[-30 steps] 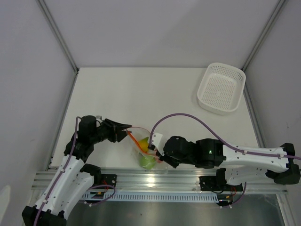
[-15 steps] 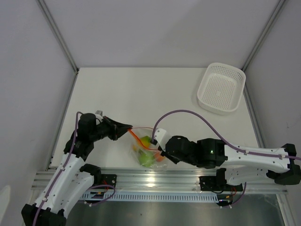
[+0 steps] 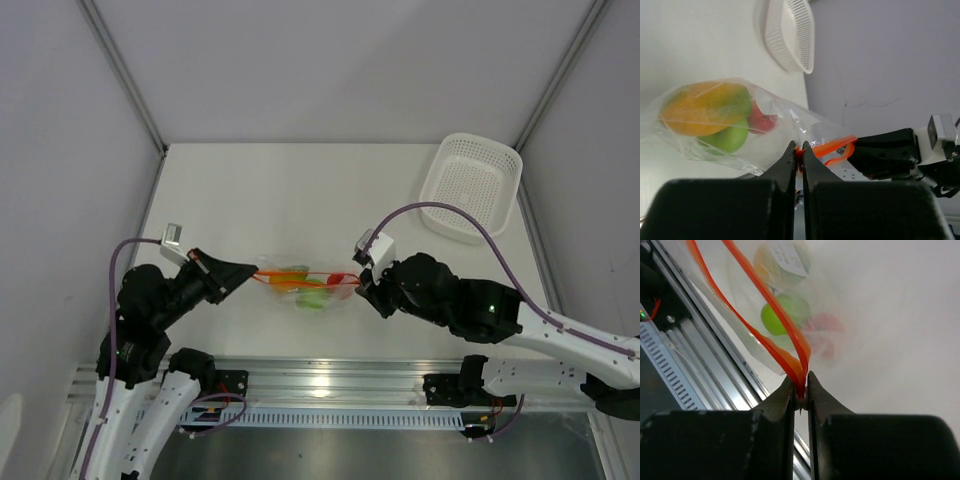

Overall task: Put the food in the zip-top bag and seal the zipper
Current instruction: Adjust the zipper food storage bag at the center of the board.

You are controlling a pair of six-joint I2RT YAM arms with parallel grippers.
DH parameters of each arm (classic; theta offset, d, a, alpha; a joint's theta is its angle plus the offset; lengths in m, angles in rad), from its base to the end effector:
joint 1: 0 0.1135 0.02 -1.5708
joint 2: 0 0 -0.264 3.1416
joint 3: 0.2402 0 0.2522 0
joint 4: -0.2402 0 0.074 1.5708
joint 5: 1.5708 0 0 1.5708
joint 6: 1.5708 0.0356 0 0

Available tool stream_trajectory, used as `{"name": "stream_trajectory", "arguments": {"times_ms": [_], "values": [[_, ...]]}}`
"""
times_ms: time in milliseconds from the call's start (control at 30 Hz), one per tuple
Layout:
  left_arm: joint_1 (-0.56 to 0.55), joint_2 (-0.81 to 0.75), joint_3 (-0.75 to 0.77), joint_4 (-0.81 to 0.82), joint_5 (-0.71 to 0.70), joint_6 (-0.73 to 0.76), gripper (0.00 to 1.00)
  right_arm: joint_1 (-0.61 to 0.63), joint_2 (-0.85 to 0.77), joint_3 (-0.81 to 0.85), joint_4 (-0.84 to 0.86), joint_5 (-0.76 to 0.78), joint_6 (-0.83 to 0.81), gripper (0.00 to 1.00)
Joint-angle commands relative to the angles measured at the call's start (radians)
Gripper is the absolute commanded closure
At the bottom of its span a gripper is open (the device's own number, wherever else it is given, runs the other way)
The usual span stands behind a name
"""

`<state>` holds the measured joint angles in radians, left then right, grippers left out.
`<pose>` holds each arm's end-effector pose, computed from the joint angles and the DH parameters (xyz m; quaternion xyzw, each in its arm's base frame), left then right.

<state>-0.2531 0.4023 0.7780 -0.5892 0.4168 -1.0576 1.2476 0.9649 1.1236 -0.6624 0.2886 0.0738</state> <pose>0.0807 -0.0358 0.3400 -0.1786 0.7516 -0.5020 0.3888 0.0721 0.1833 0.3763 -0.4110 0.7500 0.2111 0.4734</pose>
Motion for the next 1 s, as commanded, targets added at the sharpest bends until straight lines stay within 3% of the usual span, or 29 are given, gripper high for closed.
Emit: {"name": "stream_trajectory", "arguments": {"times_ms": [0,167,367,533,567,667,867,967], "values": [[-0.003,-0.025,-0.126,-0.115,-0.027,0.081,0.99,-0.1,0.027,-0.128,0.099,-0.196,0.011,1.0],[-0.003,-0.072,-0.224,-0.126,-0.016,0.071,0.99,-0.125,0.063,-0.16,0.133,-0.215,0.009,1.0],[-0.003,-0.076,-0.106,-0.205,-0.099,0.194,0.96,-0.128,0.029,-0.122,0.092,-0.276,-0.042,1.0],[-0.003,-0.054,0.012,-0.218,-0.122,0.324,0.66,-0.126,0.043,-0.09,0.04,-0.358,-0.063,1.0],[-0.003,-0.053,0.038,-0.206,-0.11,0.373,0.5,-0.128,0.047,-0.087,0.032,-0.367,-0.069,1.0],[-0.003,-0.049,0.092,-0.118,-0.015,0.465,0.25,-0.129,0.061,-0.062,0.008,-0.408,-0.069,1.0],[-0.008,-0.007,0.122,0.072,0.175,0.609,0.02,-0.165,0.101,0.001,-0.037,-0.488,-0.117,1.0],[-0.038,-0.003,0.104,0.169,0.24,0.65,0.01,-0.189,0.12,0.018,-0.046,-0.535,-0.124,1.0]]}}
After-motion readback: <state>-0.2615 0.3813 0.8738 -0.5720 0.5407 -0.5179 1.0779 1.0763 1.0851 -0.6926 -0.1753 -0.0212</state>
